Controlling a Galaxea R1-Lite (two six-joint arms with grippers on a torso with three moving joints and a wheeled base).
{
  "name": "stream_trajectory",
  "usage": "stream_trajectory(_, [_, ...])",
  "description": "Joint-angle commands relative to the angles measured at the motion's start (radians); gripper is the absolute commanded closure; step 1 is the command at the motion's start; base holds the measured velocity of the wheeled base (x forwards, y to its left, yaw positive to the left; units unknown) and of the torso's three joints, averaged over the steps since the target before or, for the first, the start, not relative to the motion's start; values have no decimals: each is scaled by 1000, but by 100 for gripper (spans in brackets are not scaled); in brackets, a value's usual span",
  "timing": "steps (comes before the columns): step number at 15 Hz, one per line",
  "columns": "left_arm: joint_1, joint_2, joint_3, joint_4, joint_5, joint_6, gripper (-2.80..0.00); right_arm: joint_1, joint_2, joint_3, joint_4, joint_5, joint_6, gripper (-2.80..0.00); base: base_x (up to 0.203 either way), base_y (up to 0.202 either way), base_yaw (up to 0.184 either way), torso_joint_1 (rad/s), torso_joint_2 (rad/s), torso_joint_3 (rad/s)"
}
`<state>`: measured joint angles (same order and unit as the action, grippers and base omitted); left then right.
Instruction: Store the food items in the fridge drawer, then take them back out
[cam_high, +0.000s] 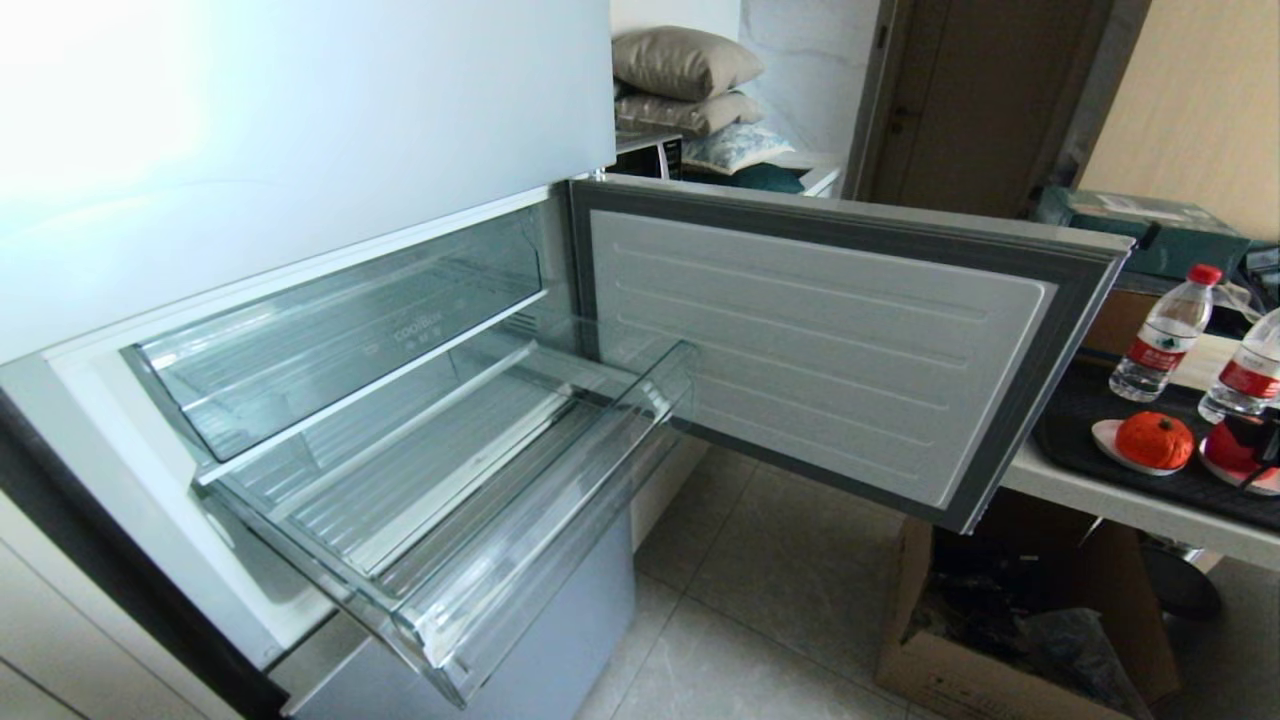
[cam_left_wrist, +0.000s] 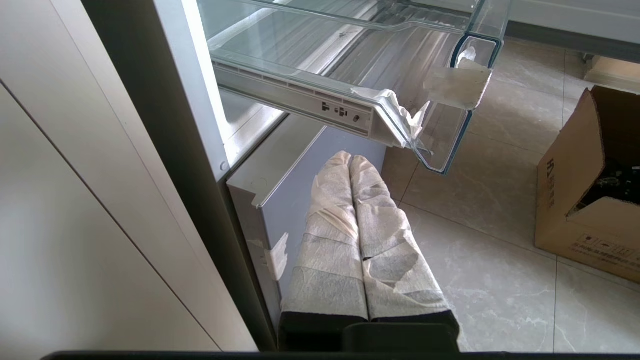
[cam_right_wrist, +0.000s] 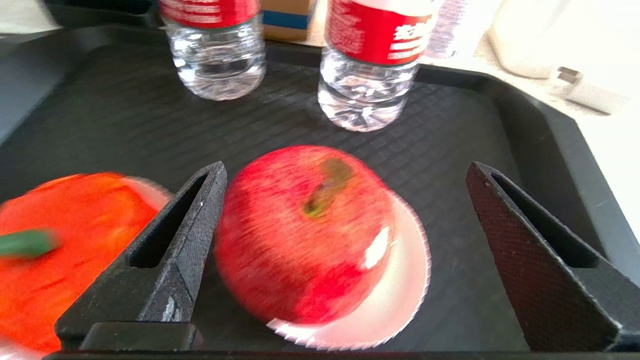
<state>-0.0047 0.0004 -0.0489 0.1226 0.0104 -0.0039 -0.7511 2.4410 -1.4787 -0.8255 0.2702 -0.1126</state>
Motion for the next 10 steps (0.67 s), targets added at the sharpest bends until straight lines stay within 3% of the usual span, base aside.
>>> stream_trajectory(1, [0,0,0,0,0,-1,0,1,38,-38,-4,1,-1,-280,0,0,0,0,0,0])
stream_trajectory(10, [0,0,0,1,0,-1,0,30,64,-49,-4,3,2,-280,0,0,0,0,0,0])
